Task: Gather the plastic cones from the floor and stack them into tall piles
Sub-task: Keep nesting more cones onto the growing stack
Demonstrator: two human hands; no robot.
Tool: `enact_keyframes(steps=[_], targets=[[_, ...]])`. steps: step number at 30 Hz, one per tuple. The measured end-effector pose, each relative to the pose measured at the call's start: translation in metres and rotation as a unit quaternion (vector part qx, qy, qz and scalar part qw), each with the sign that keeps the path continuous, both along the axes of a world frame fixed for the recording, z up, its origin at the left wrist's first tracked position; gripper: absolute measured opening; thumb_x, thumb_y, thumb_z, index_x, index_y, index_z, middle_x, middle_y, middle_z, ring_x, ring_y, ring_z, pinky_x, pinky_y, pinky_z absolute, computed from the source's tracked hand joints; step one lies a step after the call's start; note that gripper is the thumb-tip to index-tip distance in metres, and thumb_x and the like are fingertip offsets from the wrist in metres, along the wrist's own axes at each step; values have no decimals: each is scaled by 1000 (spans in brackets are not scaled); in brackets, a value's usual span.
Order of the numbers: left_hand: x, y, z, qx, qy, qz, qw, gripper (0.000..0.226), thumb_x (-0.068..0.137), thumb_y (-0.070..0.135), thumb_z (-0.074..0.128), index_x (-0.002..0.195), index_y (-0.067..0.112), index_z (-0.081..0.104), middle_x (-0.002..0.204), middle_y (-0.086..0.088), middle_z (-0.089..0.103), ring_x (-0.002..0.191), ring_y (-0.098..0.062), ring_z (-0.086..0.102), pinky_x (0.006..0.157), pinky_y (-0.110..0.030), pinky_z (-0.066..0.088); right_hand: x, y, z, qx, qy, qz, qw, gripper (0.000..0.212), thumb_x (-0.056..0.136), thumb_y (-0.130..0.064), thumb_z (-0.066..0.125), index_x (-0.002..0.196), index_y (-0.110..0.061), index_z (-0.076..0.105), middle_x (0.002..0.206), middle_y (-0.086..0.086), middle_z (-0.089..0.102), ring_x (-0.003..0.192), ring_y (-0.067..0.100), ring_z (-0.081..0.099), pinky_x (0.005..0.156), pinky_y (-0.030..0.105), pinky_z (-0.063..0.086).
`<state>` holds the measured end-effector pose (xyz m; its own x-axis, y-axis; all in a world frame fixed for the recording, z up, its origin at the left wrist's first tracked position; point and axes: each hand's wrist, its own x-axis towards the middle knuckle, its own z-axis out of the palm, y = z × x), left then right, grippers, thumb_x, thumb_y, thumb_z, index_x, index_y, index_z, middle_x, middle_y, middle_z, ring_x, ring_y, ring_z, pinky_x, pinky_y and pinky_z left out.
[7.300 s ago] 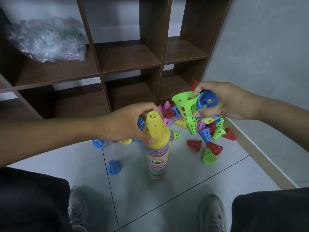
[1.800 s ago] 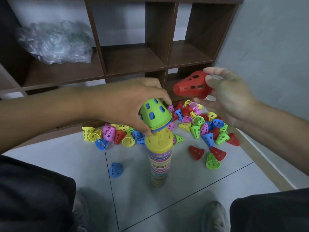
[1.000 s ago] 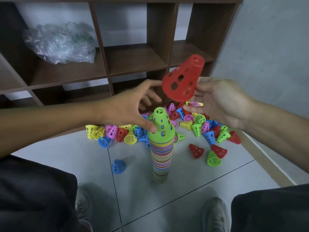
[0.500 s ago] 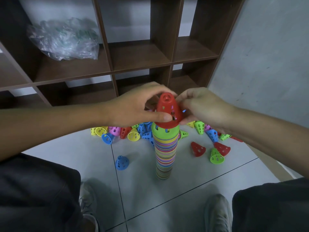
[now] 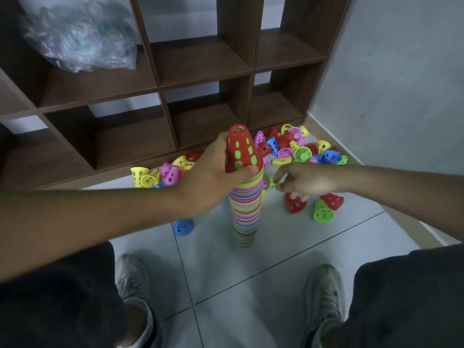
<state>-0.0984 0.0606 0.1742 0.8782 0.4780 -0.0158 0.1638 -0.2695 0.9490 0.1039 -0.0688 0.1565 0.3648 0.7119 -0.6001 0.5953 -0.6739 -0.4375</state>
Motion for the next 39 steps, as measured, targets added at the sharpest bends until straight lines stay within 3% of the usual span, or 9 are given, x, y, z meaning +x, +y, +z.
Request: enact_keyframes(steps=[2, 4, 6, 9, 15, 20, 26, 33, 39], targets=[[4, -18, -17, -25, -20, 74, 997, 82, 60, 51, 87, 128, 35, 44, 123, 4, 62, 113, -11, 64, 94, -39, 57, 7, -9, -19, -99, 0, 50, 994, 27, 101, -31, 58, 124, -21, 50, 109, 12, 66, 94, 25, 67, 68, 30, 57], [9, -37, -30, -60, -53, 137, 987, 85, 55, 43, 92, 124, 34, 43, 121, 3, 63, 111, -13, 65, 89, -35, 60, 13, -15, -36, -137, 5, 58, 989, 34, 99, -32, 62, 127, -18, 49, 110, 15, 66, 87, 24, 61, 60, 27, 52], [15, -50, -37, -90, -83, 185, 975, 86, 63, 23, 96, 129, 26, 43, 119, 4, 64, 109, -11, 66, 87, -32, 60, 16, -18, -55, -124, -38, 93, 987, 48, 96, -31, 65, 138, -17, 46, 116, 12, 67, 90, 23, 62, 69, 30, 53], [19, -54, -41, -104, -85, 212, 968, 82, 67, 19, 93, 132, 23, 44, 114, 9, 66, 102, -4, 68, 84, -29, 59, 12, -24, -83, -96, -80, 145, 981, 67, 92, -33, 70, 148, -19, 36, 121, 5, 66, 104, 21, 62, 87, 32, 51], [14, -48, -38, -79, -61, 204, 974, 75, 72, 20, 90, 131, 27, 44, 116, 10, 68, 104, -4, 68, 89, -34, 61, 3, -16, -155, -18, 31, 96, 995, 95, 81, -33, 84, 154, -18, 25, 142, 8, 52, 102, 17, 58, 82, 24, 44], [15, -42, -36, -71, -39, 185, 979, 79, 76, 15, 87, 139, 23, 42, 124, 3, 67, 112, -12, 68, 90, -37, 61, -14, -13, -225, 59, 57, 58, 995, 115, 65, -30, 95, 155, -11, 27, 152, 10, 45, 136, 25, 47, 100, 23, 38], [14, -34, -37, -79, -33, 180, 980, 76, 76, 16, 86, 138, 26, 43, 122, 8, 68, 109, -9, 68, 83, -30, 62, -27, -5, -298, 141, 93, -7, 986, 119, 44, -58, 88, 149, -32, 41, 141, -4, 60, 127, 19, 58, 103, 37, 49], [13, -28, -43, -85, -50, 197, 976, 76, 76, 19, 85, 139, 27, 43, 124, 7, 67, 112, -11, 67, 83, -31, 62, -37, -1, -322, 205, 98, -119, 967, 101, 35, -47, 92, 128, -26, 60, 105, -6, 75, 98, 13, 71, 83, 38, 60], [12, -23, -45, -94, -46, 185, 977, 73, 76, 17, 84, 137, 26, 44, 121, 6, 69, 108, -11, 69, 82, -31, 62, -44, -1, -331, 225, 95, -150, 958, 99, 37, -41, 92, 130, -24, 60, 106, -6, 75, 99, 15, 72, 84, 41, 61]])
